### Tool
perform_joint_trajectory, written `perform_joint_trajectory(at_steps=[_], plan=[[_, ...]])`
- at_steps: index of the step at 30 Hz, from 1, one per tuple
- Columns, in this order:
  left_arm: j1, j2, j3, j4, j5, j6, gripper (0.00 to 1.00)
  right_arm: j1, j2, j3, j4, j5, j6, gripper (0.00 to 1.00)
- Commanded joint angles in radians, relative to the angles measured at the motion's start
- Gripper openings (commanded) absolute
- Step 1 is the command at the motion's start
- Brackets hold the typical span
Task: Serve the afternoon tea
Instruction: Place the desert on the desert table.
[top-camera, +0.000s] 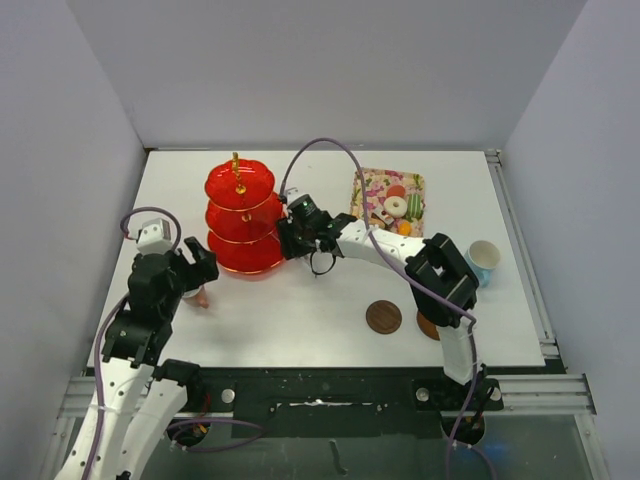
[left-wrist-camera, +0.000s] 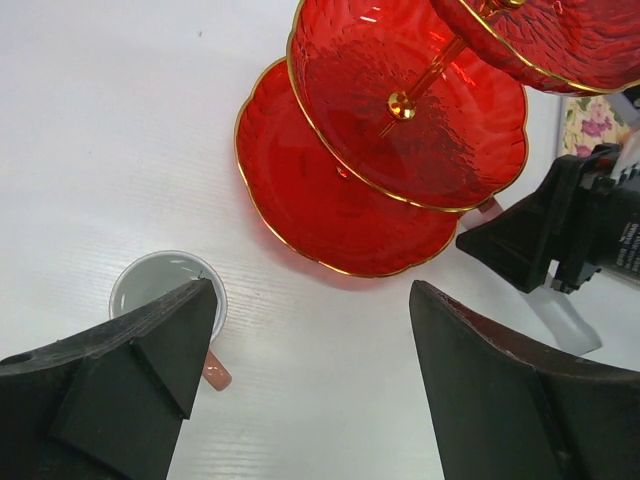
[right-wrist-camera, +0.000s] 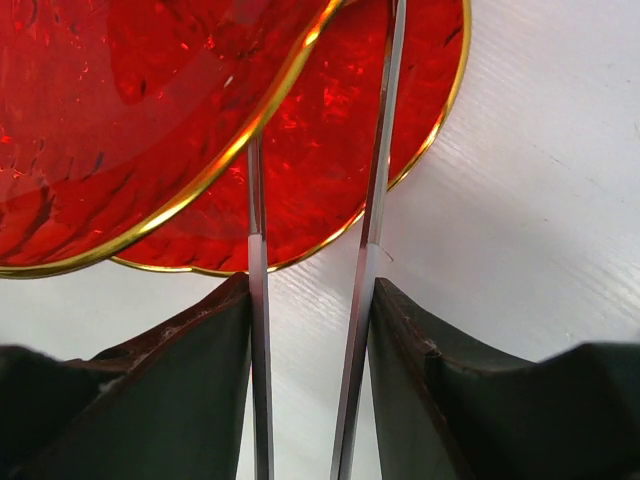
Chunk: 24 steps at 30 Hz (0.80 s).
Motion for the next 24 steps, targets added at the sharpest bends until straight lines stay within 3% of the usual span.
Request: perform_joint_trajectory(at_steps=[1,24], plan=[[0.007,-0.055,0.032,0.034,0.004,0.008,0.77,0.024,-0.007,0.025,0.120,0.019,-0.034,0.39],[0.006,-0.133,0.007,0.045,-0.009,-0.009,0.80,0.019,-0.025,0.083,0.034,0.049,0.034,0.52]])
